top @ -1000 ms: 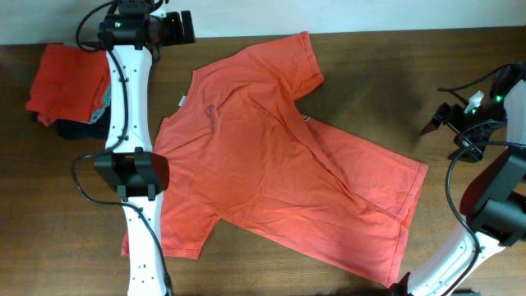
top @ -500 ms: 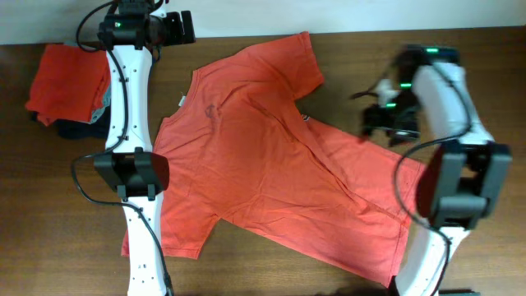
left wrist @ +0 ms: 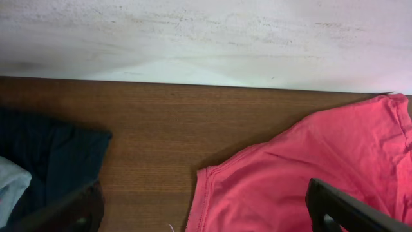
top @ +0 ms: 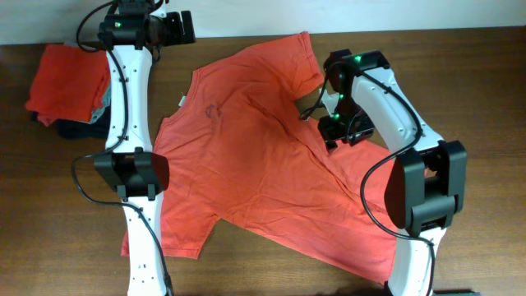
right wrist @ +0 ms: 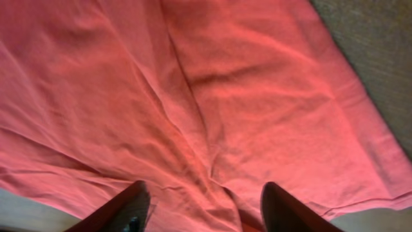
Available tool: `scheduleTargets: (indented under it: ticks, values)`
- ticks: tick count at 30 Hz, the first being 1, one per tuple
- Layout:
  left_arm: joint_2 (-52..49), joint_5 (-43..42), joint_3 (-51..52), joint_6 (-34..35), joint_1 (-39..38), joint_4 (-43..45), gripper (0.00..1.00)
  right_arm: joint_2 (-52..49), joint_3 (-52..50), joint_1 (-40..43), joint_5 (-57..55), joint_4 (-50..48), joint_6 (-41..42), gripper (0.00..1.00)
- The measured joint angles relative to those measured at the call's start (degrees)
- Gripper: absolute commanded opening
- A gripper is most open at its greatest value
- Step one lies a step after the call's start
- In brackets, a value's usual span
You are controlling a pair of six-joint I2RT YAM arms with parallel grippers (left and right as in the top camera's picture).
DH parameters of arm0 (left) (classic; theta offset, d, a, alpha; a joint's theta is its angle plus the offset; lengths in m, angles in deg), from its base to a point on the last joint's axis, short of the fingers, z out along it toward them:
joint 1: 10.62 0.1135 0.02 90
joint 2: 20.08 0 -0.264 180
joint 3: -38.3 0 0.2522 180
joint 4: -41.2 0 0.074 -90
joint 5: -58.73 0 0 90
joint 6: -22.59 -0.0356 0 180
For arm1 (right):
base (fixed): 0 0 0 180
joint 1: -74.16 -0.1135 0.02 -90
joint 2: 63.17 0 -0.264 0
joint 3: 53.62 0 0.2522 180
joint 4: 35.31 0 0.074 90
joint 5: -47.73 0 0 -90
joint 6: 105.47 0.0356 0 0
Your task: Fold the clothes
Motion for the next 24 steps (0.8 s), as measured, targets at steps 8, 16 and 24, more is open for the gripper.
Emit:
scheduleTargets:
  ticks: [8,16,24]
  values:
    - [0.0,0.0,0.0,0.0,0.0,0.02,0.99,0.0,-6.43,-0.42,-0.04,-5.6,0.0,0.4]
    - [0.0,0.02,0.0,0.0,0.0,0.02,1.0,0.0,-13.55,-0.42,-0.04,-14.34,-0.07,0.32]
    - [-0.02,0.02,0.0,0.0,0.0,0.02,1.0,0.0,-17.53,-0.42,-0.04,-17.35,-0.11,0.29]
